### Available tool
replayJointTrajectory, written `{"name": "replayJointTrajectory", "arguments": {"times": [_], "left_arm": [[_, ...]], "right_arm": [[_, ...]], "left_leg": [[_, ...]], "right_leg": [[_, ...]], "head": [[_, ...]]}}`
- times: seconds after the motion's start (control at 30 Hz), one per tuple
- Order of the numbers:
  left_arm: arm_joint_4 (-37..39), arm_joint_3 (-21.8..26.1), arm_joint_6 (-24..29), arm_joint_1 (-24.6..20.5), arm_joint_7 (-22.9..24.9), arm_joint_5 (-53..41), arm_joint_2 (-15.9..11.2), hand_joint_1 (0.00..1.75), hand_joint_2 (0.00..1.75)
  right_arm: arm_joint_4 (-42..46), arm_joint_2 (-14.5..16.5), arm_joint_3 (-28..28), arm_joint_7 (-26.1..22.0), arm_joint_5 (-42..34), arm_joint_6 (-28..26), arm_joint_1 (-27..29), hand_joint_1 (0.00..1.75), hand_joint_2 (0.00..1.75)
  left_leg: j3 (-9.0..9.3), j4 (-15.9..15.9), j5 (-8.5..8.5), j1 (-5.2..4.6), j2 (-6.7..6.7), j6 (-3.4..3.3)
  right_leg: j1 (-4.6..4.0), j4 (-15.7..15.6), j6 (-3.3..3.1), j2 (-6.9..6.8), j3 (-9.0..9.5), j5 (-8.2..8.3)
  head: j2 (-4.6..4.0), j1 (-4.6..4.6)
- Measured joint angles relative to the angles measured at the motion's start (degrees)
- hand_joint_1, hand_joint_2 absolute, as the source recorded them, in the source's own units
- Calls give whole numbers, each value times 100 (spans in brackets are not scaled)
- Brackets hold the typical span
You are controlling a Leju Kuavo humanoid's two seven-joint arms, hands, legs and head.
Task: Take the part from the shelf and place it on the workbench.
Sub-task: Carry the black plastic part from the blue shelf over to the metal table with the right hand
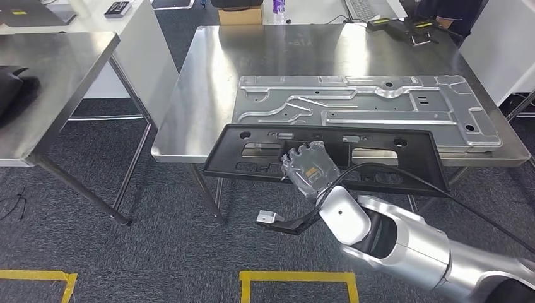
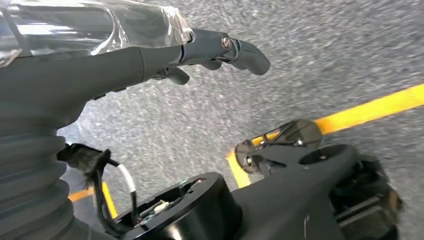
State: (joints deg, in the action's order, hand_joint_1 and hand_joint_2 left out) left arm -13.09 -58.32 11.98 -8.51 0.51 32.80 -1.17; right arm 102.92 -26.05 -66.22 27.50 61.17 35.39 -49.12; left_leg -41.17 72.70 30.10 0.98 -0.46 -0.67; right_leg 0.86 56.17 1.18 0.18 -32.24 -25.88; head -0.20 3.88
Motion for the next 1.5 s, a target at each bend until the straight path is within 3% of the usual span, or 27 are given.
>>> {"name": "replayJointTrajectory", "arguments": {"times": [0.03,0.1,0.13,0.2,0.27,0.33,0.37,0.43,0.5,0.53,0.57,0.6,0.63,0.7,0.83,0.87,0.93,1.0,1.03,1.07,1.1,1.13,1.2,1.27,1.33,1.4,1.5], "left_arm": [[0,2,0,-4,1,1,1,0,175],[1,3,0,17,4,-7,-3,0,175],[2,2,-1,36,7,-9,-9,0,175],[5,1,-3,60,7,-5,-20,0,175],[7,0,-2,71,3,4,-23,0,175],[7,1,1,83,2,9,-29,0,175],[7,1,1,87,2,9,-32,0,175],[7,1,-1,98,2,9,-35,0,175],[7,1,-4,112,2,9,-34,0,175],[7,1,-5,117,2,9,-33,0,175],[7,1,-6,120,2,8,-34,0,175],[7,1,-8,122,2,4,-36,0,175],[8,1,-9,122,2,-1,-46,0,175],[10,1,-12,120,2,-12,-67,0,175],[11,-2,-15,114,2,-33,-88,0,175],[11,-2,-17,108,2,-40,-91,0,175],[11,2,-23,75,2,-46,-95,0,175],[10,6,-31,30,1,-40,-93,0,175],[9,7,-35,14,2,-34,-92,0,175],[9,7,-37,11,2,-28,-91,0,175],[10,7,-37,22,4,-20,-92,0,175],[10,7,-33,39,7,-14,-103,0,175],[11,7,-25,66,15,-2,-125,0,175],[11,7,-15,77,29,0,-138,0,175],[14,7,-7,100,46,-8,-142,0,175],[15,6,-1,110,54,-11,-142,0,175],[15,4,-3,115,54,-12,-137,0,175]], "right_arm": [[0,0,-2,0,-1,0,2,175,175],[1,-1,-4,1,-1,0,-2,175,175],[2,-3,-4,2,0,0,-10,175,175],[4,-8,-6,2,-1,1,-18,175,175],[8,-9,-6,4,-11,3,-18,175,175],[12,-8,-1,9,-34,5,-20,175,175],[13,-9,2,14,-43,9,-25,175,175],[13,-9,-2,18,-57,15,-13,175,175],[13,-9,-13,17,-63,18,21,175,175],[13,-8,-17,16,-65,16,29,175,175],[13,-7,-20,16,-66,13,29,175,175],[11,-6,-20,15,-67,9,26,175,175],[8,-3,-22,16,-67,3,21,175,175],[3,13,-27,19,-73,-13,23,175,175],[-1,38,-22,47,-92,-29,27,175,175],[-1,39,-19,56,-97,-30,24,175,175],[0,43,-15,71,-112,-27,31,175,175],[0,45,-16,99,-139,4,54,175,175],[0,44,-16,119,-156,34,62,175,175],[1,44,-15,138,-173,69,65,175,175],[2,42,-13,156,-190,98,65,175,175],[3,37,-11,176,-202,116,64,175,175],[8,23,-7,202,-227,130,66,175,175],[15,9,-3,214,-242,135,84,175,175],[24,-9,10,222,-246,131,97,175,175],[32,-31,26,227,-255,128,90,175,175],[35,-51,25,230,-287,133,131,175,175]], "left_leg": [[4,-132,-177,-41,1,-60],[242,-845,-668,-137,5,-237],[378,-1172,-834,-179,20,-322],[564,-1570,-876,-238,49,-418],[662,-1739,-813,-252,51,-421],[766,-1827,-796,-223,32,-430],[826,-1857,-780,-198,25,-438],[910,-1871,-719,-166,17,-448],[993,-1870,-644,-122,-1,-412],[1042,-1866,-602,-91,-16,-377],[1098,-1857,-554,-55,-33,-331],[1152,-1842,-499,-25,-49,-278],[1190,-1812,-436,-5,-63,-220],[1203,-1769,-337,-4,-75,-119],[1177,-1619,-237,19,-57,-20],[1053,-1379,-186,24,-40,-7],[592,-611,17,19,-11,2],[167,-91,218,6,0,-13],[85,-104,202,-8,4,-39],[100,-306,57,-29,5,-76],[186,-654,-207,-62,6,-135],[283,-1037,-506,-111,6,-219],[437,-1569,-841,-209,24,-360],[531,-1723,-834,-257,37,-427],[676,-1827,-848,-230,31,-448],[810,-1888,-832,-196,26,-464],[921,-1891,-730,-179,10,-465]], "right_leg": [[-32,-1,-14,-1,61,-44],[-81,-11,-34,2,196,-139],[-104,-21,-35,8,245,-178],[-96,-33,-15,17,268,-213],[-81,-8,19,11,250,-210],[-80,207,62,5,166,-268],[-75,463,92,7,27,-353],[-45,1201,164,10,-442,-582],[4,1644,237,8,-841,-633],[34,1562,275,7,-890,-496],[72,1264,323,6,-822,-251],[119,850,372,5,-685,39],[148,462,407,11,-547,200],[164,75,369,22,-404,301],[141,80,147,17,-352,240],[138,78,113,17,-315,222],[116,76,56,17,-254,162],[77,75,23,18,-179,85],[54,74,14,22,-123,41],[28,72,7,28,-56,-6],[7,67,1,36,17,-55],[-7,64,3,43,83,-102],[-11,28,32,62,167,-170],[-6,20,92,68,216,-166],[-2,146,139,50,223,-198],[3,619,172,40,-11,-380],[22,1539,272,35,-663,-710]], "head": [[0,1],[0,-1],[0,-8],[1,-15],[1,-13],[1,-17],[1,-20],[1,-26],[0,-29],[0,-29],[0,-30],[0,-32],[0,-37],[1,-37],[1,-23],[0,-19],[1,-9],[1,-4],[0,-3],[0,-2],[0,-2],[0,-3],[0,-3],[0,-2],[0,-2],[0,-7],[0,-10]]}}
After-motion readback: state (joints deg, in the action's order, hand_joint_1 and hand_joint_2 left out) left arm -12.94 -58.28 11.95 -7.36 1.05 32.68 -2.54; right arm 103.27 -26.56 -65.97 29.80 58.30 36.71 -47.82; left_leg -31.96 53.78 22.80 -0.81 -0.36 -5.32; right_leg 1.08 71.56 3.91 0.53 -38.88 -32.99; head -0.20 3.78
